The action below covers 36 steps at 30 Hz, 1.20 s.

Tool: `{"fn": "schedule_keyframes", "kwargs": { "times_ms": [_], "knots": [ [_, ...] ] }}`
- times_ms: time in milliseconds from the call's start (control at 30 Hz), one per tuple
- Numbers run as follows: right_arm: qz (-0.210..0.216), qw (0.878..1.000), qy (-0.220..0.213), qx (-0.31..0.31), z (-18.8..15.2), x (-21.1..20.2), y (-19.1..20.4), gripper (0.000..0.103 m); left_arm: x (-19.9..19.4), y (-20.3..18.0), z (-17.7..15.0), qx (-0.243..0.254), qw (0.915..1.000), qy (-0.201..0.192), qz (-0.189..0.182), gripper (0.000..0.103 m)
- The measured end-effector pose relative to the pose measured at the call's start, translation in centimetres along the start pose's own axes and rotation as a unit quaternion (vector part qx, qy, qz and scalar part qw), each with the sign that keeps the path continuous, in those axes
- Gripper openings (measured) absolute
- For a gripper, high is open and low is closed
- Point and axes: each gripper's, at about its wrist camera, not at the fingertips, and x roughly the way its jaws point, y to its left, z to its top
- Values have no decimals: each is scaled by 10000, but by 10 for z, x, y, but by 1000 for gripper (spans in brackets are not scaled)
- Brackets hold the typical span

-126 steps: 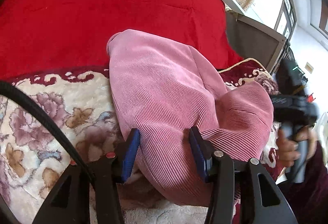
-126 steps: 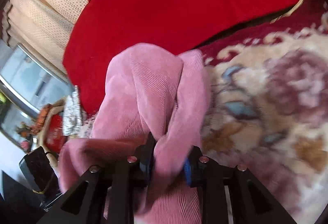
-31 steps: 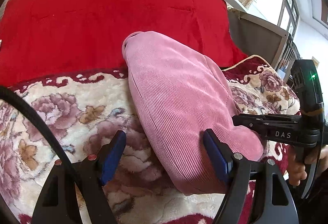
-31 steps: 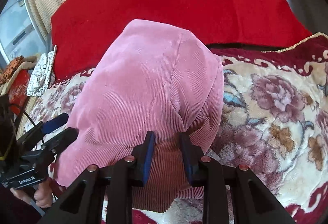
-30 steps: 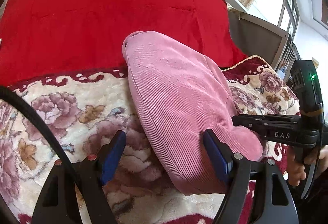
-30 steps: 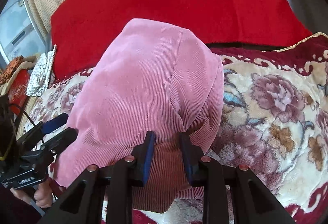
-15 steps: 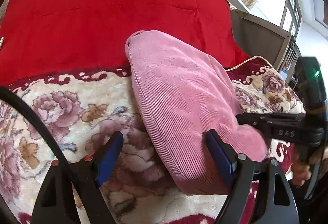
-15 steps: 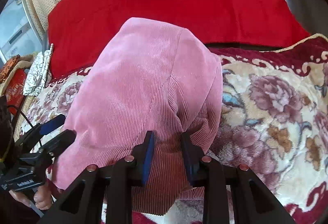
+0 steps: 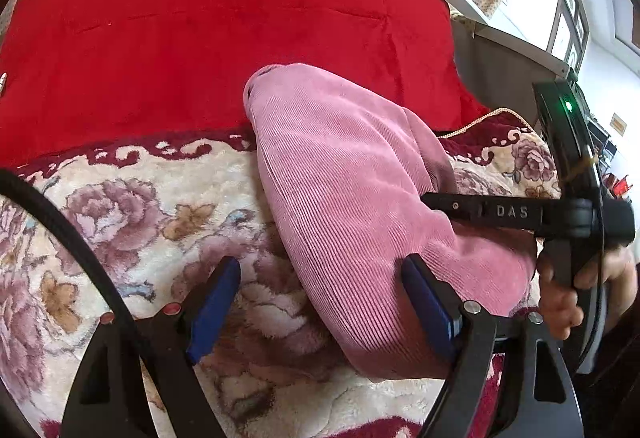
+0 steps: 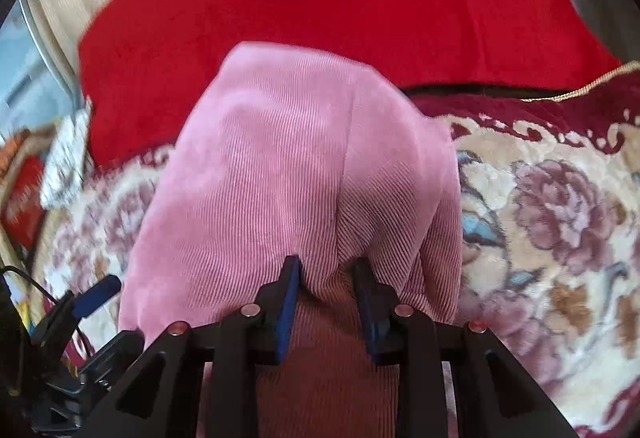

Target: Fold large clothes

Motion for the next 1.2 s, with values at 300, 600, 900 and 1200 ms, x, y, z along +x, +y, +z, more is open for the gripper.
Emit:
{"fn": "schedule_keyframes", "kwargs": {
  "times_ms": [300, 600, 900, 1200],
  "knots": [
    [237, 9991, -308, 140, -12, -3, -12, 32, -10, 37, 15, -975, 9943, -289, -307, 83],
    [426, 9978, -483, 151, -14, -5, -15, 32, 17, 15, 4, -367, 9984, 13, 436, 88],
    [559, 9968, -552, 140, -15, -5, -18, 32, 13, 20, 11, -446, 9977, 8, 507, 89],
    [683, 9960, -559, 169, -15, -5, -24, 32, 2, 15, 13, -353, 9988, -140, 314, 89]
  ]
}}
